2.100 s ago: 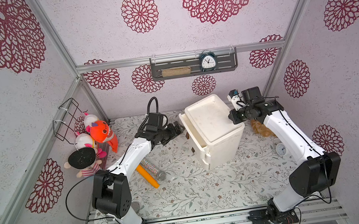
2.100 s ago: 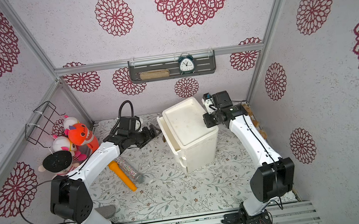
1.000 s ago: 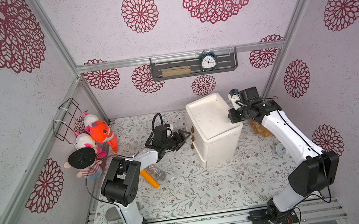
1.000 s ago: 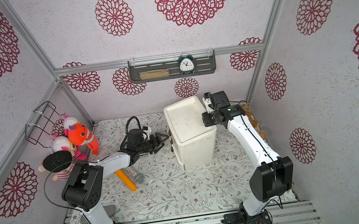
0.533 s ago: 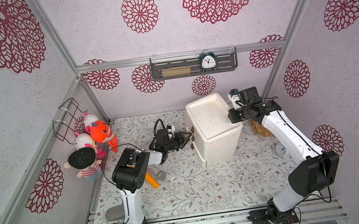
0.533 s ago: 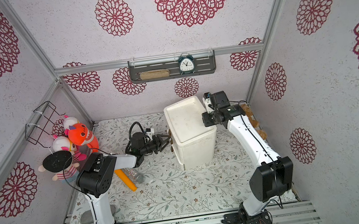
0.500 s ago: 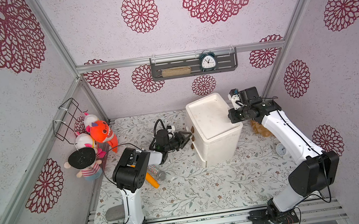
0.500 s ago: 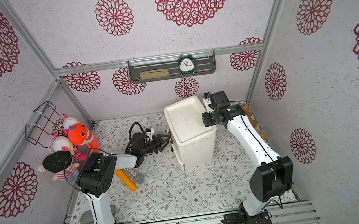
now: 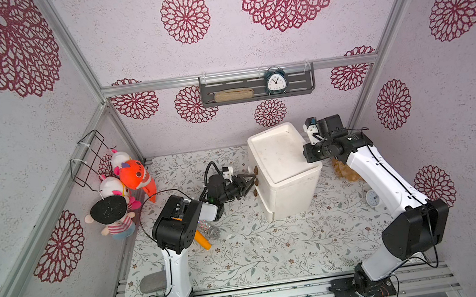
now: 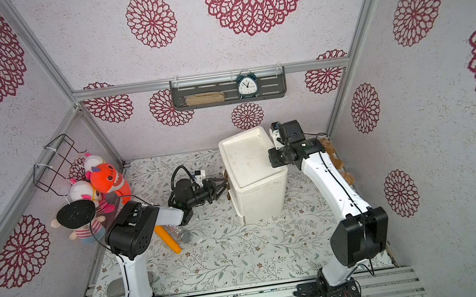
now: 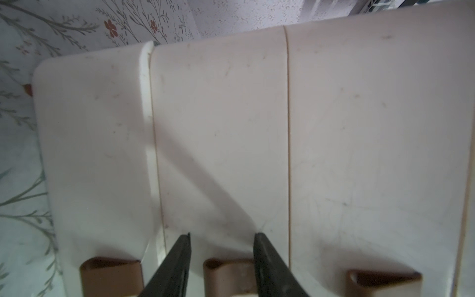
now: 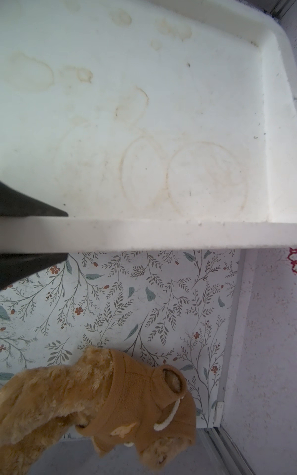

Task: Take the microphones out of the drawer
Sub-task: Open the drawer in the storage box.

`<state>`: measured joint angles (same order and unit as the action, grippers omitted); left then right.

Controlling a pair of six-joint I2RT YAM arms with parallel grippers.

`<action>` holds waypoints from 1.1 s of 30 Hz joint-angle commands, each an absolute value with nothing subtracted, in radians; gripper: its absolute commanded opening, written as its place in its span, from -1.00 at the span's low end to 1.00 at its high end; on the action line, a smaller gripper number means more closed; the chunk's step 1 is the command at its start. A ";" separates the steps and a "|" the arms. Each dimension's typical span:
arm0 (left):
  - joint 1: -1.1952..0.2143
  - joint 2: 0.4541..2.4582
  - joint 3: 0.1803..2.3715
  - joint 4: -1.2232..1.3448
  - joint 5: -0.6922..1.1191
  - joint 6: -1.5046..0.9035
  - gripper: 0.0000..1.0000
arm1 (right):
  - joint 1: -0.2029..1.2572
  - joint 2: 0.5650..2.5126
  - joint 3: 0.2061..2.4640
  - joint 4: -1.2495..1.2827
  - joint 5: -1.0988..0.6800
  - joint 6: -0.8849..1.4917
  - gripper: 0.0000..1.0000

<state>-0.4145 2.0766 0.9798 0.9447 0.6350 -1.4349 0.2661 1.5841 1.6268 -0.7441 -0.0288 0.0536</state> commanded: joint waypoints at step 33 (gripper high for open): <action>-0.520 2.100 0.934 1.126 0.648 -1.552 -0.76 | 0.270 1.585 1.690 -0.680 -0.148 0.135 -1.00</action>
